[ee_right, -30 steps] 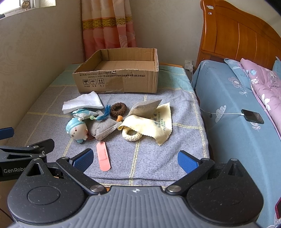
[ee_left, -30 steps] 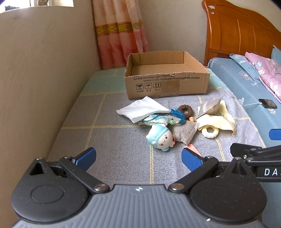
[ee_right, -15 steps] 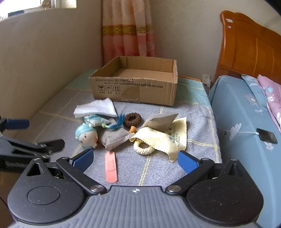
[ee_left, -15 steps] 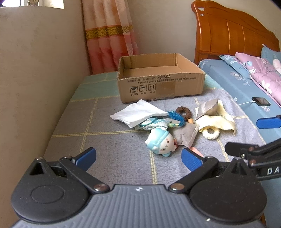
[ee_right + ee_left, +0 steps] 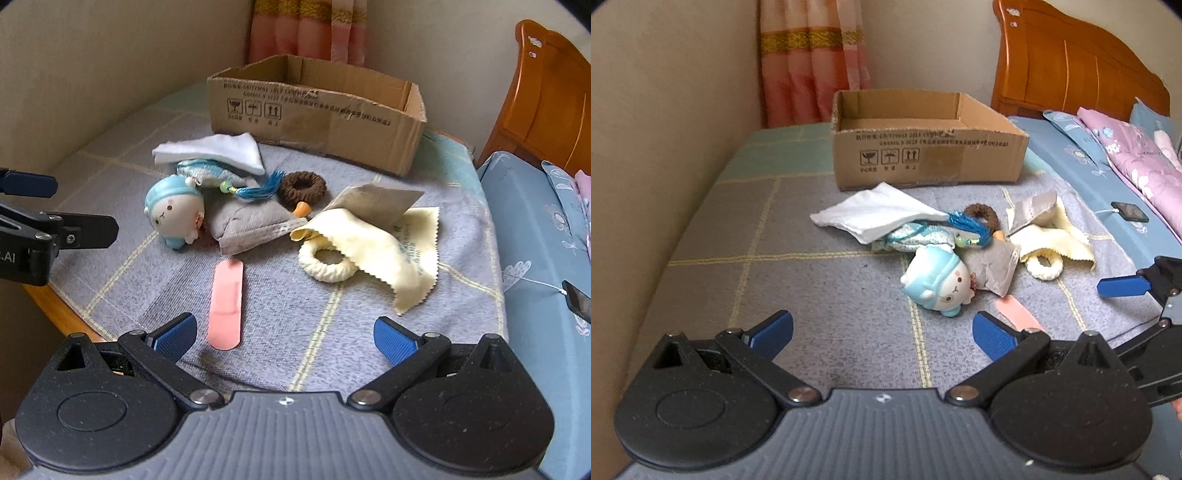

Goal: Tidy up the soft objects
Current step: 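Close the left gripper on the blue snowman plush while the right gripper approaches the pink bandage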

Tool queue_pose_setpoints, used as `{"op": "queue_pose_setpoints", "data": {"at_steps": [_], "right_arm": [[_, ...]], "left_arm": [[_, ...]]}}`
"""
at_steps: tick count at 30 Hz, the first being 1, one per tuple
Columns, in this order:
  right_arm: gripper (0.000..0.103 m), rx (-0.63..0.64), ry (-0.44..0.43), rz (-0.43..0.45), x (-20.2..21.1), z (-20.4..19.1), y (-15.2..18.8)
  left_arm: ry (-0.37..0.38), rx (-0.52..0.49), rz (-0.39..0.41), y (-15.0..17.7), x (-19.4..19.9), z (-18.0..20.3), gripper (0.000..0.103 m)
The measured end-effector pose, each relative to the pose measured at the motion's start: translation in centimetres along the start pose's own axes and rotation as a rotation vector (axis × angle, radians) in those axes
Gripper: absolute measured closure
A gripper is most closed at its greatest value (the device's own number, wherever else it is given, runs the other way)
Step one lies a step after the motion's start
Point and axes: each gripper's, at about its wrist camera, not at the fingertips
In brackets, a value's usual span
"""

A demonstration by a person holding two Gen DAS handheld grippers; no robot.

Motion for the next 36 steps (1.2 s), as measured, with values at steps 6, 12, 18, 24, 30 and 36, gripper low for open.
{"op": "queue_pose_setpoints", "data": {"at_steps": [6,12,18,24,30,36], "right_arm": [[0.0,0.002,-0.017,-0.024,-1.0,0.0,0.3],[0.0,-0.012,-0.038,-0.019,-1.2,0.5,0.4],[0.0,-0.006,-0.05,-0.007,-1.2,0.7,0.6],[0.0,0.004,-0.065,0.006,-1.2,0.8,0.6],[0.0,0.008,-0.073,0.021,-1.2,0.8,0.7],[0.0,0.012,-0.077,0.022,-1.2,0.8,0.7]], "left_arm": [[0.055,-0.03,-0.035,0.1,-2.5,0.6,0.0],[0.085,-0.094,-0.081,0.7,-4.9,1.6,0.0],[0.141,-0.128,-0.011,1.6,-4.9,1.0,0.0],[0.147,-0.134,-0.015,1.2,-4.9,1.0,0.001],[0.229,-0.144,0.039,-0.2,-4.8,1.9,0.016],[0.25,-0.128,0.043,-0.7,-5.5,1.7,0.034]]}}
Point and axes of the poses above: each gripper's, at about its wrist camera, not at the fingertips, and x roughly against the way its jaws point, z to its right, y to its underside, and after that the axes turned 9 degrees about z, right-handed
